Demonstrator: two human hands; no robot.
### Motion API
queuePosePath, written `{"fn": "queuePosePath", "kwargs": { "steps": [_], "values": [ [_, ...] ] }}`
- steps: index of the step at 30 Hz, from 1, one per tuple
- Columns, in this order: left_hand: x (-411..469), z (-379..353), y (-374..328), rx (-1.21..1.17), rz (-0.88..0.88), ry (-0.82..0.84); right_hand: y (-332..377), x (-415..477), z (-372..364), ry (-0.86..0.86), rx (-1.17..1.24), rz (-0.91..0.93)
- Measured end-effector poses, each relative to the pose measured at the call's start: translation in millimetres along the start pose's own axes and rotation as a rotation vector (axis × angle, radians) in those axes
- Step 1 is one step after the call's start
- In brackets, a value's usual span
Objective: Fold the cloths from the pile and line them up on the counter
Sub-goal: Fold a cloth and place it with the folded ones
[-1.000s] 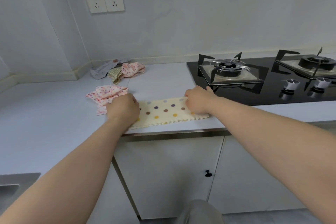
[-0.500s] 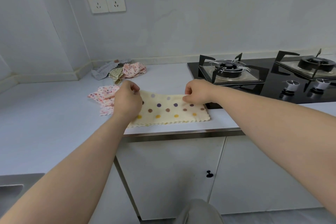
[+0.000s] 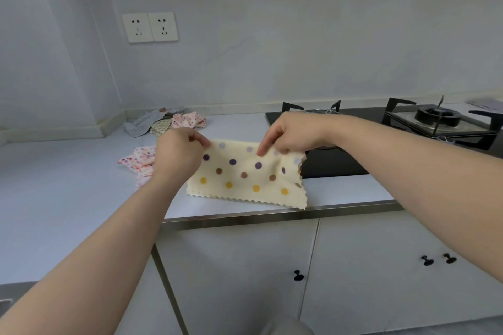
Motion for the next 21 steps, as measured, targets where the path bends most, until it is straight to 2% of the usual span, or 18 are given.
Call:
{"fn": "queuePosePath", "kwargs": {
  "steps": [6, 13, 17, 21],
  "values": [
    [-7, -1, -19, -0.052, -0.034, 0.048, 21, -26, -1, 0.117, -0.01, 0.046],
    [-15, -8, -36, -0.549, -0.01, 0.198, 32, -26, 5, -0.092, -0.157, 0.114],
    [-22, -9, -53, -0.505, -0.166, 0.292, 28, -19, 8, -0.157, -0.207, 0.086],
    [-24, -13, -60, -0.263, -0.329, 0.371, 22, -17, 11, -0.226, -0.187, 0.069]
  ]
}}
Point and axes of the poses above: each hand's wrist, its own x-axis towards the middle knuckle, its own z-axis out of the back of the hand, y = z × x, the point moved 7 cm from there along x, towards the middle knuckle, and after that the axes turned 15 degrees about y, right-handed, at the moved point
